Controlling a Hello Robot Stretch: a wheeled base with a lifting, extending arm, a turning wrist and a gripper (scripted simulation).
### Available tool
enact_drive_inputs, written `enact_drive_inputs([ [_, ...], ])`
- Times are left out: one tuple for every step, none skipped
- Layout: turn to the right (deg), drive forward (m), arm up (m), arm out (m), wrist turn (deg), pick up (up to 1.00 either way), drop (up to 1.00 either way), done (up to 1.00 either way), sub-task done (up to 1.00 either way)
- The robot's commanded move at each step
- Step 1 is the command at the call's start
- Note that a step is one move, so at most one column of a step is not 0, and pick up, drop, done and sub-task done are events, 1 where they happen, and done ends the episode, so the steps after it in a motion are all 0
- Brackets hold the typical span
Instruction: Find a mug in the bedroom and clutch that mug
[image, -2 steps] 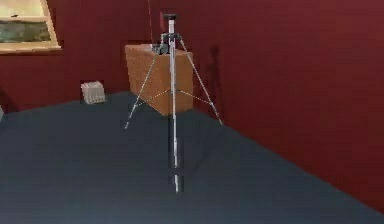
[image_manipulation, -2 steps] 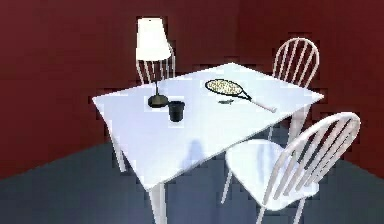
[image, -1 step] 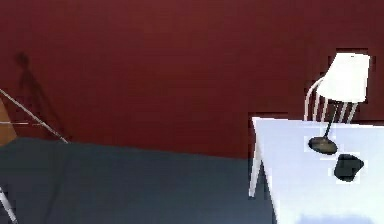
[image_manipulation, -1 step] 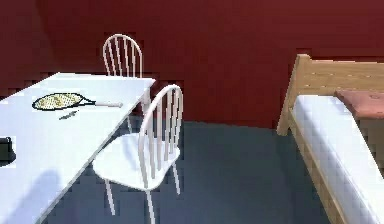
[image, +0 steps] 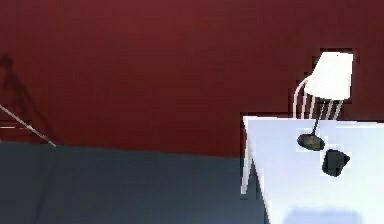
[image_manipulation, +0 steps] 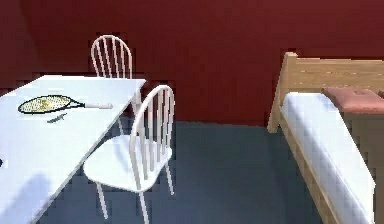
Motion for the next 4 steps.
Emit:
enact_drive_inputs([
  [-45.0, 0.00, 0.00, 0.00, 0.0, 0.00, 0.00, 0.00, 0.00],
  [-9.0, 0.00, 0.00, 0.00, 0.0, 0.00, 0.00, 0.00, 0.00],
  [0.0, 0.30, 0.00, 0.00, 0.0, 0.00, 0.00, 0.00, 0.00],
  [45.0, 0.00, 0.00, 0.00, 0.0, 0.00, 0.00, 0.00, 0.00],
])
